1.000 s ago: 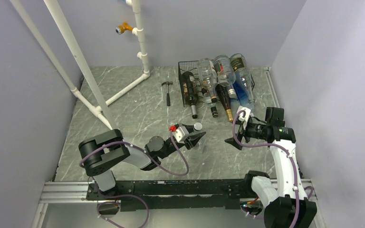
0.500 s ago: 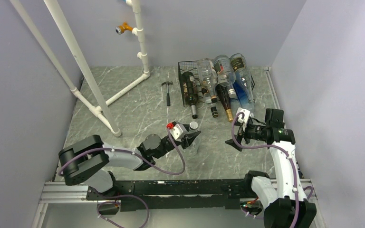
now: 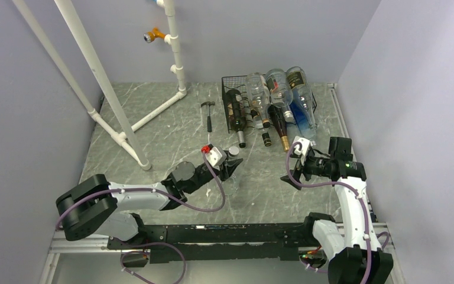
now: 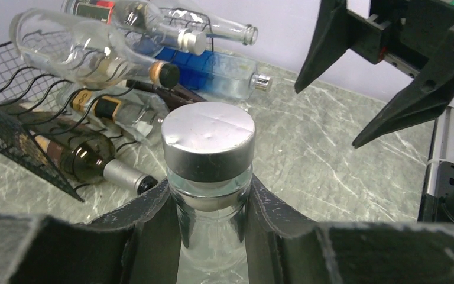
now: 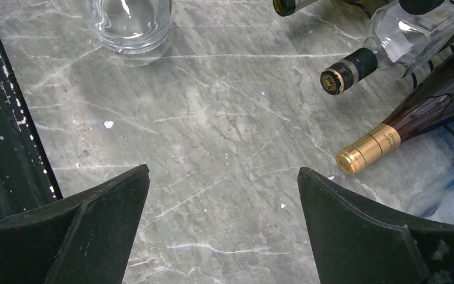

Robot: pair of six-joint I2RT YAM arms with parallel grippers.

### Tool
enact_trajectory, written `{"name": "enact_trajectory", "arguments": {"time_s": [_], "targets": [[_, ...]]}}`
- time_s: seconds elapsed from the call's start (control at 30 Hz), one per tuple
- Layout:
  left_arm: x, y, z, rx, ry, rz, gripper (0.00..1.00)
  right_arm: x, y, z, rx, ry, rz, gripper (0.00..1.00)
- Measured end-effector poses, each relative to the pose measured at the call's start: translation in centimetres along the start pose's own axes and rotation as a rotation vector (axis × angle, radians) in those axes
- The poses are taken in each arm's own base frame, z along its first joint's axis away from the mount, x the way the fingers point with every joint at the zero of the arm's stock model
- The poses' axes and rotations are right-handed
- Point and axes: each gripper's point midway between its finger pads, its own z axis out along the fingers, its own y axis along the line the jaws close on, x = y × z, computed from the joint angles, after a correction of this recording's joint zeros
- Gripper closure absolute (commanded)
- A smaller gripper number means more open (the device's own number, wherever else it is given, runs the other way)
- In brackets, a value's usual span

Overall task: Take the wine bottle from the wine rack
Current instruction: Move the wine bottle to the center of the board.

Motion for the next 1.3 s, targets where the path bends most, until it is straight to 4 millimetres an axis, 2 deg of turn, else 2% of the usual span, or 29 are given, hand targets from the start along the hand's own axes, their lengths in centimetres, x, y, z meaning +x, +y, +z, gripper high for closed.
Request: {"name": "enact_trajectory", "arguments": {"time_s": [0.2, 0.47, 0.8, 1.3], "targets": [[0.5, 1.8, -0.5, -0.046, 0.042, -0.014, 1.0, 0.0, -0.1, 0.0, 0.004, 0.001, -0.007, 0.0], [0.1, 4.5, -1.0, -0.114, 0.052, -0.026, 1.0, 0.3, -0.2, -0.1, 0.013, 0.014, -0.008, 0.0], [0.6, 9.0, -1.8, -0.229, 0.093, -0.029, 1.0, 0.4, -0.3, 0.0, 0.016, 0.016, -0.012, 0.0], [-2.3, 14.6, -1.6, -0.393, 0.059, 0.028, 1.0, 0.5, -0.3, 0.0, 0.016, 0.019, -0.022, 0.0]]}}
